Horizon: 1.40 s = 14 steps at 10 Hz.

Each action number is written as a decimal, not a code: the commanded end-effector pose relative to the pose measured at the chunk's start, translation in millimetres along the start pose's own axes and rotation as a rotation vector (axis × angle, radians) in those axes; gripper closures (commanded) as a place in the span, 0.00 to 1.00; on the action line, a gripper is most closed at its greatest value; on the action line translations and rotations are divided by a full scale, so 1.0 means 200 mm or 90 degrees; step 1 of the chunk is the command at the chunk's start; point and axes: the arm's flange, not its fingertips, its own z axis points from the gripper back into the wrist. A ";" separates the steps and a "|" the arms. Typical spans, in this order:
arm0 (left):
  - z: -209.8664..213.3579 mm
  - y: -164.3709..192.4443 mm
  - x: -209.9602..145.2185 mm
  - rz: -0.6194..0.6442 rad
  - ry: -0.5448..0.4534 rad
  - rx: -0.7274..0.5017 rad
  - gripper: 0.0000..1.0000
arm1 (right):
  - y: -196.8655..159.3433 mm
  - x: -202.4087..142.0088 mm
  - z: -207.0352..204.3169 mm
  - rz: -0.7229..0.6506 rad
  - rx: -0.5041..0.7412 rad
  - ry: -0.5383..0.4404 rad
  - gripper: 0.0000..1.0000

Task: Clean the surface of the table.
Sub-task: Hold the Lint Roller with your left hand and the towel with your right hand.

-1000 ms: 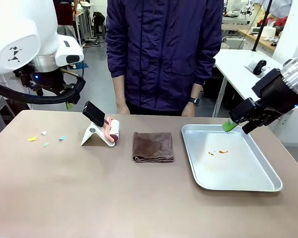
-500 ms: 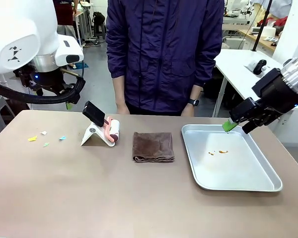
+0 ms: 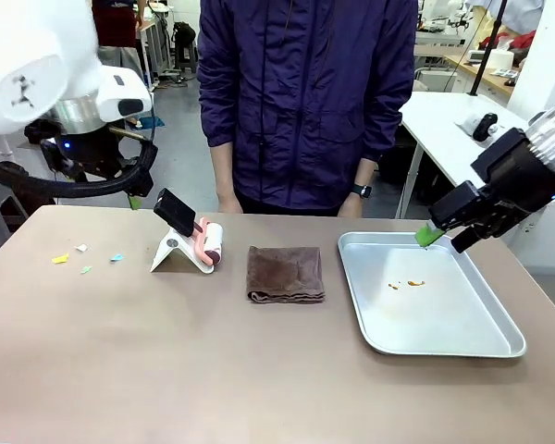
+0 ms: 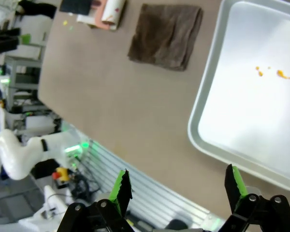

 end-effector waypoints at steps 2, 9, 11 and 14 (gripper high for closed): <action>-0.05 0.39 0.00 0.100 0.165 -0.325 0.00 | -0.12 -0.02 0.28 -0.165 0.198 -0.003 0.00; -0.47 0.86 -0.37 0.736 0.165 -0.791 0.00 | -0.77 -0.25 0.38 -0.425 0.339 -0.021 0.00; -0.46 0.88 -0.38 0.823 0.160 -0.824 0.00 | -0.83 -0.26 0.30 -0.427 0.330 -0.009 0.00; -0.52 0.99 -0.40 0.719 0.243 -0.761 0.00 | -0.80 -0.27 0.37 -0.454 0.315 -0.016 0.00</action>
